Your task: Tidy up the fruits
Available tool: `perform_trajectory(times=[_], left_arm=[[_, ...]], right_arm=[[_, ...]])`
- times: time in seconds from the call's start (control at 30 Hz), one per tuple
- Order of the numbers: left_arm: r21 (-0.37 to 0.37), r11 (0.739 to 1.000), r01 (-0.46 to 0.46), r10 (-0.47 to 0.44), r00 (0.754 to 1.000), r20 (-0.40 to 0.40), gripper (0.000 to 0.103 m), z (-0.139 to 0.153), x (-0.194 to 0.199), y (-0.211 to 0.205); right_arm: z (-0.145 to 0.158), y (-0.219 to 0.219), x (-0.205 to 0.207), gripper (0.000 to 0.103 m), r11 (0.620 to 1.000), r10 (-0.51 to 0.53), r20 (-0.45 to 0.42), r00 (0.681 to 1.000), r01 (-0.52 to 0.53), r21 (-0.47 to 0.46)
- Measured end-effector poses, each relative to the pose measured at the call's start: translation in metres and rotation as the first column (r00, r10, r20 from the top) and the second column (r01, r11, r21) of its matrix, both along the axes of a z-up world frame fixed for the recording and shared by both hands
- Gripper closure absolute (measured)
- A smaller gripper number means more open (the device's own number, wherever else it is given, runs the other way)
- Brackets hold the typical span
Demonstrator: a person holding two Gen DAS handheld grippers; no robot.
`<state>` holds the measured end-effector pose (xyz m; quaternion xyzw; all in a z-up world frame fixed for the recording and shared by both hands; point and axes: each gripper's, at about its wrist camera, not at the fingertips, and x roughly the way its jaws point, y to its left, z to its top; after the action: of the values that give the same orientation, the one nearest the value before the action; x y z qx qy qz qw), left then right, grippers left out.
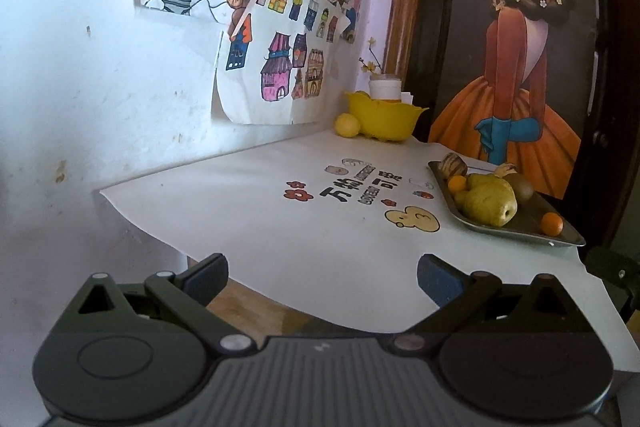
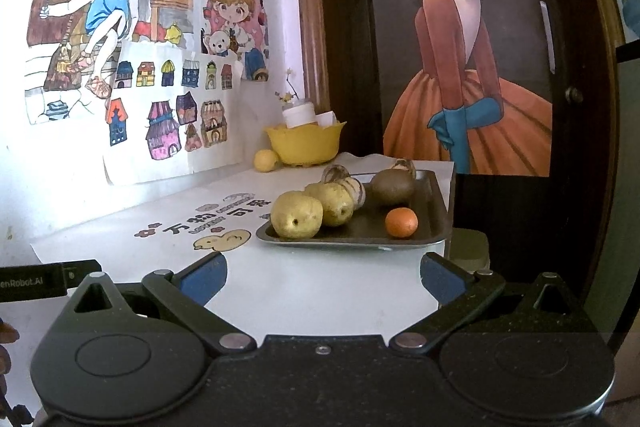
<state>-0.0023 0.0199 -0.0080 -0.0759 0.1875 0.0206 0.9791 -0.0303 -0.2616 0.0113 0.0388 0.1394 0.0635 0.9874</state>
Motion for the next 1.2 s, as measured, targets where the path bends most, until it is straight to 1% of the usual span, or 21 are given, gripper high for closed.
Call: perform_trajectory(times=[0.33,0.83,1.2], left_arm=[[0.01,1.0,-0.004,0.004,1.0,-0.01,0.0,-0.0003,-0.0017,-0.0027],[0.005,1.0,-0.007,0.007,1.0,-0.025,0.0,-0.004,-0.0013,-0.0032],[-0.001,1.0,-0.009,0.009,1.0,-0.027,0.0,-0.0045,-0.0008,-0.002]], right_arm=[[-0.0047,-0.0008,0.005,0.001,1.0,0.005,-0.043,0.999,-0.004,0.007],[-0.0055,0.0011,0.0061,0.001,1.0,0.019,-0.044,0.999,-0.02,-0.006],[-0.0067,0.0001,0.0073,0.001,1.0,0.014,-0.056,0.998,-0.014,0.004]])
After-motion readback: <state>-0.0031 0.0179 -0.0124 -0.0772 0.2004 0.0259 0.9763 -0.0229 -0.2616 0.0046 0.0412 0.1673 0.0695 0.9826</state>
